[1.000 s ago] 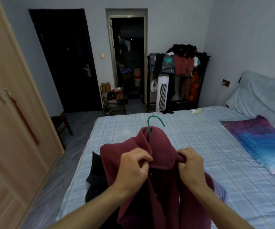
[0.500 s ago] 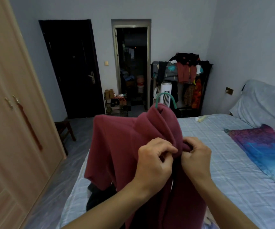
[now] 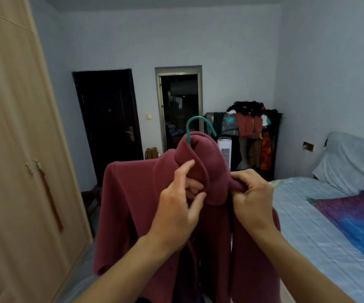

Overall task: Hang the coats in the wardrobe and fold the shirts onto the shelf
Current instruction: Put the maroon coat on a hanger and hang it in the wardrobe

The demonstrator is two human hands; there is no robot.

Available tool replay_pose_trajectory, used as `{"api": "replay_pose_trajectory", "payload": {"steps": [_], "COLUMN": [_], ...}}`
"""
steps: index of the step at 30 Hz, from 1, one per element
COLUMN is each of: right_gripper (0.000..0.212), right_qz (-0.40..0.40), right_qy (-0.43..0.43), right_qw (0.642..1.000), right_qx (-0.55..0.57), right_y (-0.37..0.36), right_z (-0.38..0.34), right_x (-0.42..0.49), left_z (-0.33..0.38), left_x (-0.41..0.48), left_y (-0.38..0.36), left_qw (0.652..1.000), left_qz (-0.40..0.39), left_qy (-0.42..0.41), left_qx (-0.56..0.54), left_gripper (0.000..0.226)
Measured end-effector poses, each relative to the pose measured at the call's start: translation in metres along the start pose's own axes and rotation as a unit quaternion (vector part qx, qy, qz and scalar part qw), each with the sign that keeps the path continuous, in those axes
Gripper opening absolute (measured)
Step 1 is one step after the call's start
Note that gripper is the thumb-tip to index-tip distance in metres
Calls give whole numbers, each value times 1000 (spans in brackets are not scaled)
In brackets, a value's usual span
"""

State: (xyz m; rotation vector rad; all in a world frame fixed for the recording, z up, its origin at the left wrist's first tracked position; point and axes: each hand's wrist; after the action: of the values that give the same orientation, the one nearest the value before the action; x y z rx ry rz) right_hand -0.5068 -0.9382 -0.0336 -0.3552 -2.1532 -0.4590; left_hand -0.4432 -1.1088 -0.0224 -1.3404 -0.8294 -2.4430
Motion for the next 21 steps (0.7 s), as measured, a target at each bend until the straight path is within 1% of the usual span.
{"api": "replay_pose_trajectory", "payload": {"steps": [1,2,3,4,5,7,8,9,11,14,17,21], "right_gripper": [42,44,46,46,46,47,48,49,50,47,41,33], "right_qz": [1,2,2,1,-2,-12,-16,-20,-29,-45,-64,-73], "right_qy": [-3,-4,-4,-7,-13,-21,-23,-24,-25,-30,-18,11], "right_qw": [1000,1000,1000,1000,1000,1000,1000,999,999,998,998,996], "right_qx": [3,7,9,9,10,9,10,12,14,19,25,40], "right_y": [1,3,5,8,10,12,13,13,13,16,21,26], "right_z": [1,2,3,5,7,10,11,11,11,11,7,-1], "right_x": [0,0,0,0,1,-1,-3,-4,-8,-12,-11,-5], "left_z": [-4,-13,-24,-36,-47,-60,-65,-69,-77,-81,-73,-51], "left_x": [4,13,25,37,46,48,45,40,33,24,18,20], "left_y": [16,36,59,80,96,105,103,100,98,97,93,91], "left_qw": [999,992,976,960,953,956,955,952,955,969,974,976], "left_qz": [35,90,127,111,44,-106,-143,-155,-142,-111,-84,-57], "left_qy": [-18,-33,-35,-20,3,44,37,20,-13,-42,-79,-97], "left_qx": [24,86,174,256,298,268,256,263,261,217,197,184], "left_gripper": [56,49,43,40,38,37,38,38,31,25,21,19]}}
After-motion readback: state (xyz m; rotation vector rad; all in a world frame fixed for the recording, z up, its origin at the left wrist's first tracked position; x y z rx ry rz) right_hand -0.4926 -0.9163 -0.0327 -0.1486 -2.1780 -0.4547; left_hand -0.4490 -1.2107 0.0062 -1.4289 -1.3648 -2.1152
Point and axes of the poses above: each hand's wrist, its own x-axis towards the middle knuckle, its own y-axis out of the back of the hand, z = x × y, and after that the axes turned 3 degrees about -z, right-handed
